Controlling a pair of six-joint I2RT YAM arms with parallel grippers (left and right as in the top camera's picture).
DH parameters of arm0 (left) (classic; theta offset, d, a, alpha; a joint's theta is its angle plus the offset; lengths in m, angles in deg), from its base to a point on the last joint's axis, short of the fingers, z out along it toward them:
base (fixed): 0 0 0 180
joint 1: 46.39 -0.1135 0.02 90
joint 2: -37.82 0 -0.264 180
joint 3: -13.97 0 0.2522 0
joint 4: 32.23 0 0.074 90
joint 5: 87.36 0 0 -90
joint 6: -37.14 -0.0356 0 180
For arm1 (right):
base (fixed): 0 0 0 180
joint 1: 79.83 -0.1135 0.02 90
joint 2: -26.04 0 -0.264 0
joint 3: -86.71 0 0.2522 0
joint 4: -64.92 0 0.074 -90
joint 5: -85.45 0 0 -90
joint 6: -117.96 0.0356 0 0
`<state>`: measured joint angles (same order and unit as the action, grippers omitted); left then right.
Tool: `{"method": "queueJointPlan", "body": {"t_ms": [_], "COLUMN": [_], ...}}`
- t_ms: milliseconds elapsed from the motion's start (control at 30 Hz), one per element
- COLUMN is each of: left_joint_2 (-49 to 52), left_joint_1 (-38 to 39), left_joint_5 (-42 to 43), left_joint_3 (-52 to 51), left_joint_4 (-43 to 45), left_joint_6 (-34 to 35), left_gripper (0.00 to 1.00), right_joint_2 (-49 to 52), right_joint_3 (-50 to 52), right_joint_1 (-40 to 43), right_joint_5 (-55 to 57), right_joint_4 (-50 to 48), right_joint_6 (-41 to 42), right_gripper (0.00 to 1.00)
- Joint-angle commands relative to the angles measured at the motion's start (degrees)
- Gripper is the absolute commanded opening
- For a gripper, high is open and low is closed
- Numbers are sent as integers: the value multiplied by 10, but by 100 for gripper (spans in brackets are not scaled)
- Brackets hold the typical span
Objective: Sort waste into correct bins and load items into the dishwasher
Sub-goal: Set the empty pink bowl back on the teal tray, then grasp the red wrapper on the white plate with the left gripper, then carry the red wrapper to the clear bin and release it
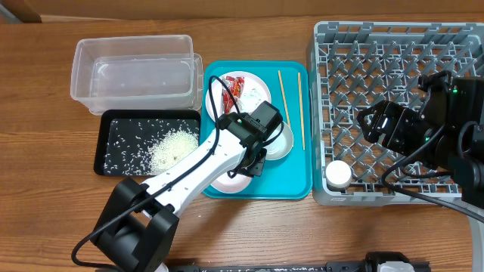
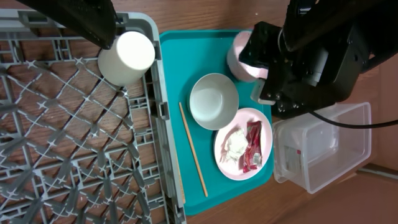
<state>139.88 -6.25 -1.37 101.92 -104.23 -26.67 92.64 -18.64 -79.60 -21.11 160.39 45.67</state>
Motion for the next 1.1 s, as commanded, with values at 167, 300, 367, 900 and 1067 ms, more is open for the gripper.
{"method": "queueJointPlan", "body": {"t_ms": [167,300,367,900,1067], "left_joint_2": [-10,2,24,199,196], "left_joint_1": [-27,-74,-107,-171,-173], "left_joint_5": [-111,-123,-96,-4,-5], "left_joint_3": [166,167,167,167,174], "left_joint_4": [-13,70,89,128,116], "left_joint_6": [-48,-69,-69,-101,-98], "left_gripper": [73,70,68,56,6], "right_joint_2": [-3,-3,-3,12,19], "right_joint_3": [-6,-6,-6,-6,-6], "right_joint_1": [-2,-2,-2,-2,-2], "right_joint_5": [-2,-2,-2,-2,-2], "right_joint_4": [-2,-2,-2,-2,-2], "right_joint_6": [-6,-6,-6,-5,-6], "right_gripper": [91,92,92,92,92]}}
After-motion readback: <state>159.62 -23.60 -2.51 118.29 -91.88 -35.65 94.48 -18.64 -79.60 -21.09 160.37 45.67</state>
